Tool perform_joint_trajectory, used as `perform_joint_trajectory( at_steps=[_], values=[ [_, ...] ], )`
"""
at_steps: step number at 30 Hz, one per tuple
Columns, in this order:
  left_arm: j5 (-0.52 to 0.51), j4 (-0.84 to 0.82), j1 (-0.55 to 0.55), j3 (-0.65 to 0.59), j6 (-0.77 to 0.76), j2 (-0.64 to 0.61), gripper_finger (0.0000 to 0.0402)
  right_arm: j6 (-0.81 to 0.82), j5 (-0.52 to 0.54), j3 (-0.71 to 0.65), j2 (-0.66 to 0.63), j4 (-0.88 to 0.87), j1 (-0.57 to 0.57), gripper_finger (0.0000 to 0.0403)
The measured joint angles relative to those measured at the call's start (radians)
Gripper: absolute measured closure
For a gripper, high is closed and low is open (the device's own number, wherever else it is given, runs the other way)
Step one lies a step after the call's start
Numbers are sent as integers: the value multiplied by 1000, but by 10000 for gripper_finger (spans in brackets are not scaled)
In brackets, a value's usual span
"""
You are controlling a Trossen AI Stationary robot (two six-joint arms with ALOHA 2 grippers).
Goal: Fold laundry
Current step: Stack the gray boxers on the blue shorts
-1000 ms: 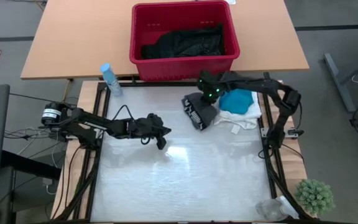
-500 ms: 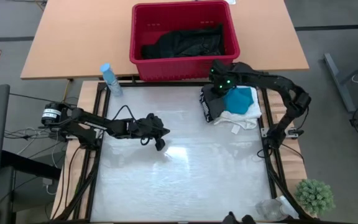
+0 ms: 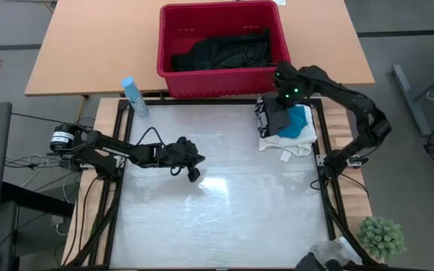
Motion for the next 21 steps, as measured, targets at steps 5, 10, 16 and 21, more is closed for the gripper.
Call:
perform_joint_trajectory(
  at_steps=[5,10,16,21],
  values=[
    [-1,1,0,0,0,0,401,-10,59,0,-8,-79,-20,377],
    [-2,3,0,0,0,0,401,-13,120,-7,1,-138,-49,377],
    [-1,4,0,0,-8,0,401,-23,139,-46,1,-144,-86,377],
    [-1,5,0,0,-10,0,401,-30,147,-137,1,-151,-105,377]
  ],
)
